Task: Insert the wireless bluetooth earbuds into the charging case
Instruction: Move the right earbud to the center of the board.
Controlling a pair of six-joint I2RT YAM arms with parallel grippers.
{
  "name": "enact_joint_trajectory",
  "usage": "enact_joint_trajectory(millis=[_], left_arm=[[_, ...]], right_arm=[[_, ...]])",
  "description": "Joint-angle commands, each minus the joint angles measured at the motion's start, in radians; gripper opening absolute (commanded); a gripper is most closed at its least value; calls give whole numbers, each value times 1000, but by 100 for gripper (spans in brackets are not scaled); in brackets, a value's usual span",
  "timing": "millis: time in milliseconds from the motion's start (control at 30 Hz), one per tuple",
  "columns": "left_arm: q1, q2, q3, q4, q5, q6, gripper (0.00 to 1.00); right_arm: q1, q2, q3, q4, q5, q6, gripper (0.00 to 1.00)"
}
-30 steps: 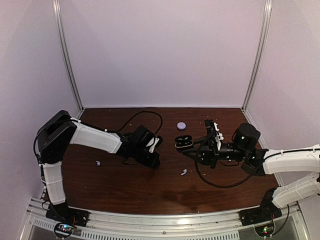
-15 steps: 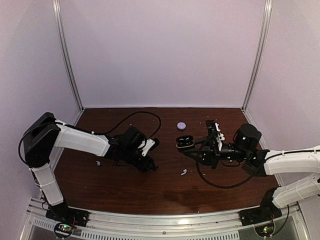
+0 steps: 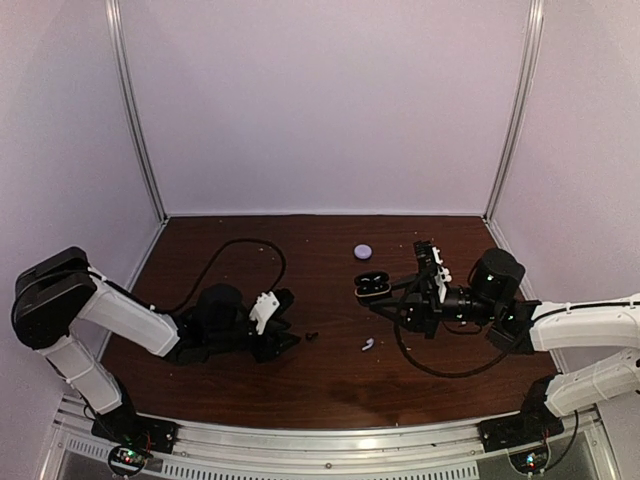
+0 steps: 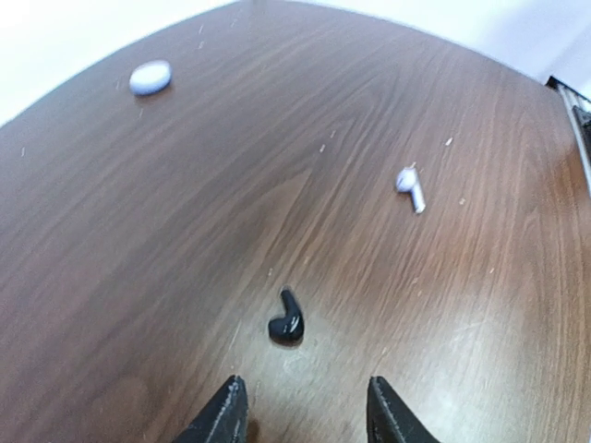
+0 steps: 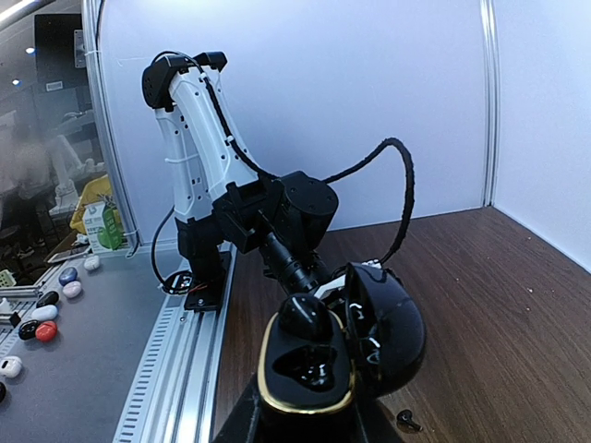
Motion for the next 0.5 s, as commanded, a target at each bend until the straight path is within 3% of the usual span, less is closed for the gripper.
enact_joint_trajectory(millis=[0,233,467], left_arm=[[5,69,-19,296,72,87,46],[5,205,-11,415,91,76,46],[6,285,40,391,77,80,45]], right_arm=[[-7,-19,-2,9,6,-8,0],[-9,-35,-2,-16,15,-13,0],[-12,-23,8,-22,6,-18,0]])
